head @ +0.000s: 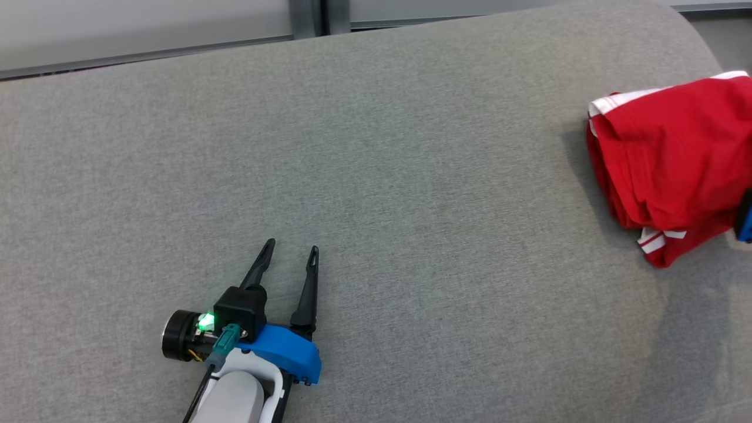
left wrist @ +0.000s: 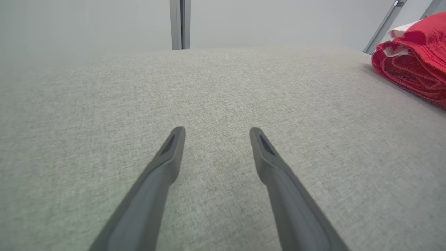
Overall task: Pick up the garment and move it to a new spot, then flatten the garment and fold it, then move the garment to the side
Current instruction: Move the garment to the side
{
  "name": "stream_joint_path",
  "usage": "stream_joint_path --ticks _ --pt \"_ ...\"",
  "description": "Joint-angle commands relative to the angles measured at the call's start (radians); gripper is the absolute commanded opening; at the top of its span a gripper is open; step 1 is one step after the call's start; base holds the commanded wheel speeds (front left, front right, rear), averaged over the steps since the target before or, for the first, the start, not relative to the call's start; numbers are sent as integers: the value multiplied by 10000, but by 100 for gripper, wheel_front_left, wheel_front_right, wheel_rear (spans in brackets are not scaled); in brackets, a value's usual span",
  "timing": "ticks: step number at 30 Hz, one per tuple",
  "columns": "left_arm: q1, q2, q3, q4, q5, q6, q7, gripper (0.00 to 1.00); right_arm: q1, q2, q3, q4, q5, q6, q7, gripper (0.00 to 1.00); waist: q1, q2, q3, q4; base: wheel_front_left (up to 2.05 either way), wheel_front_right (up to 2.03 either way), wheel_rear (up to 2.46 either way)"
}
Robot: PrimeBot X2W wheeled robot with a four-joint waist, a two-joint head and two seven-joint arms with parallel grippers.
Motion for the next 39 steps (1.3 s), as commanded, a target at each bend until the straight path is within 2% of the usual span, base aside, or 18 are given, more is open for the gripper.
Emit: stream_joint_path --ticks 1,5,7,10,14,19,27,39 --pt "-148 2 12 -43 26 52 -26 100 -124 -141 -294 23 -185 -1 -5 100 -1 -2 118 147 0 0 0" --pt "-147 -3 177 -30 106 134 -24 100 99 -23 -1806 -288 -1059 -1 -6 100 -1 -2 124 246 0 0 0" --pt "-122 0 267 -52 93 150 -26 100 275 380 -2456 -735 -1362 -1 -6 100 -1 -2 68 273 0 0 0" --pt "-31 3 375 -101 44 235 -24 100 462 1170 -2858 -1669 -1458 -1 -6 100 -1 -2 -74 274 0 0 0" --pt "122 3 726 -213 89 539 -24 100 925 2322 -2672 -2793 -1019 -1 -5 100 -1 -2 -311 282 0 0 0" --pt "281 2 1141 -369 73 738 -24 100 1882 3250 -1939 -3990 -281 -1 -5 100 -1 -2 -664 473 0 0 0" --pt "710 0 1473 -480 -87 856 -24 100 3799 3841 -967 -5091 768 -1 -5 100 -1 -2 -1315 1019 0 0 0" --pt "1446 0 1829 -465 33 924 -24 100 5343 3959 13 -5549 1538 -1 -5 100 -1 -2 -2088 1387 0 0 0"
